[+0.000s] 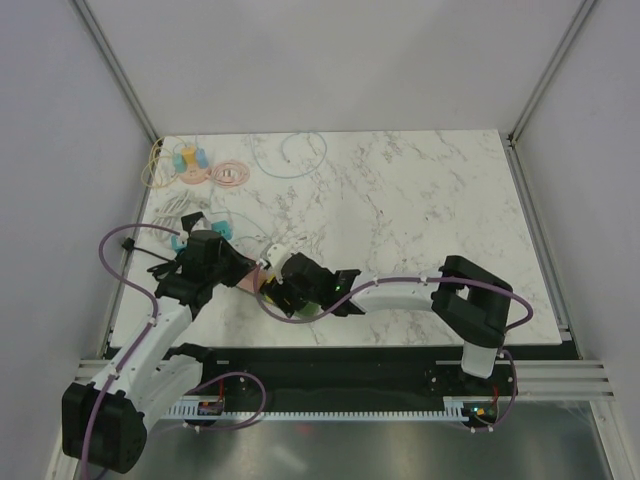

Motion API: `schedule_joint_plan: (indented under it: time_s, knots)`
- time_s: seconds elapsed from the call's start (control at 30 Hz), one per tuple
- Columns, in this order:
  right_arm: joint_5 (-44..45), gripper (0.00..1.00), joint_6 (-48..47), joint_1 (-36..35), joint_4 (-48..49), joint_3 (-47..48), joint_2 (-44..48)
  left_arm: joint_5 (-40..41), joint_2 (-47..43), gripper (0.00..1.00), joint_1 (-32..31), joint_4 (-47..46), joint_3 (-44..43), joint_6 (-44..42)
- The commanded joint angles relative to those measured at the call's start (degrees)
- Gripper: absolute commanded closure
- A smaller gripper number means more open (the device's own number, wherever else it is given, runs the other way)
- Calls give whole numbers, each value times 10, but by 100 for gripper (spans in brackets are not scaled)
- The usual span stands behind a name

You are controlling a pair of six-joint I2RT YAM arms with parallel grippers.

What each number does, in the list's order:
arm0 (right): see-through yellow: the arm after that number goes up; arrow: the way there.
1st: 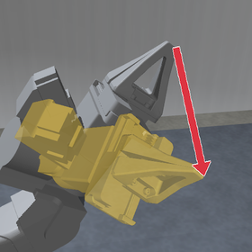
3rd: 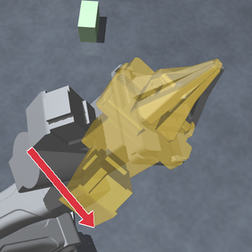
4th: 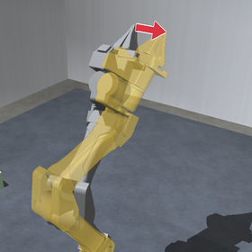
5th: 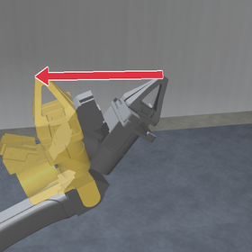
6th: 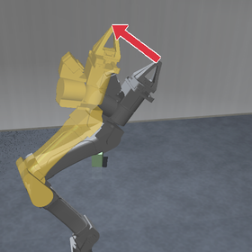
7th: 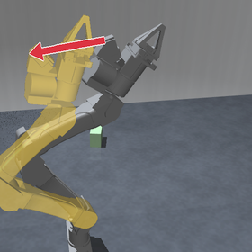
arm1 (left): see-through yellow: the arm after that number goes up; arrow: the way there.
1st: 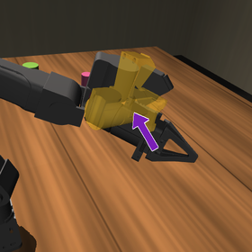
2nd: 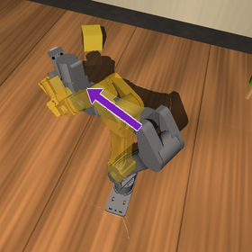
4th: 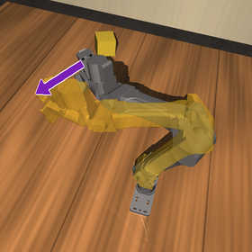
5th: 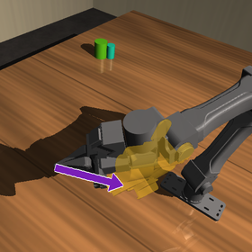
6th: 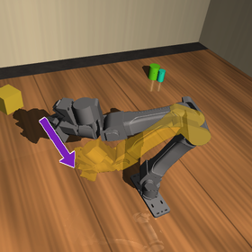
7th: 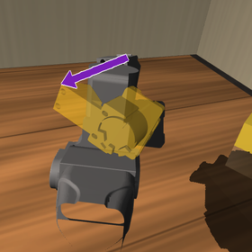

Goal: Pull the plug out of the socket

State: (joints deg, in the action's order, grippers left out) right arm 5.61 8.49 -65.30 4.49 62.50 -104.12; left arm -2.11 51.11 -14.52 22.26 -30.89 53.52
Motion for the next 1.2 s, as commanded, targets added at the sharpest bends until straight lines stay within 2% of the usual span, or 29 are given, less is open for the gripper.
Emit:
schedule_joint_plan:
  time_s: [0.0, 0.07, 0.1, 0.23, 0.27, 0.43, 0.63, 0.7, 0.73, 0.77, 0.87, 0.97, 1.17]
  knots:
    - [175, 100, -101, -33, -22, 69, 16, 4, 17, 98, -2, 121, 29, -19]
    - [186, 100, -103, -33, -23, 70, 11, 3, 15, 98, -2, 121, 32, -19]
    - [162, 100, -99, -26, -21, 69, 11, 2, 15, 98, -2, 121, 35, -19]
    - [9, 100, 26, 19, 43, 35, 43, 3, 13, 98, -2, 121, 40, -18]
    - [-2, 100, 39, 25, 57, 32, 46, 2, 10, 98, -2, 121, 42, -17]
    - [12, 100, 18, 22, 31, 53, 28, -10, -8, 98, -2, 121, 42, -17]
    - [20, 100, 23, 25, 41, 11, 36, -48, -64, 98, -2, 123, 2, -42]
    - [0, 100, 43, 34, 54, -6, 46, -52, -110, 91, -2, 124, -8, -40]
    - [-7, 100, 50, 38, 58, -11, 50, -53, -127, 85, -2, 125, -11, -39]
    - [-15, 100, 57, 41, 61, -16, 51, -52, -157, 64, -2, 129, -14, -36]
    - [-45, 100, 85, 57, 58, -13, 55, -43, -223, 33, -2, 152, -21, -20]
    - [-87, 100, 122, 80, 53, -10, 55, -42, -256, 31, -2, 176, -21, -4]
    - [-153, 100, 170, 108, 57, -2, 48, -82, -278, 43, -2, 186, 39, 53]
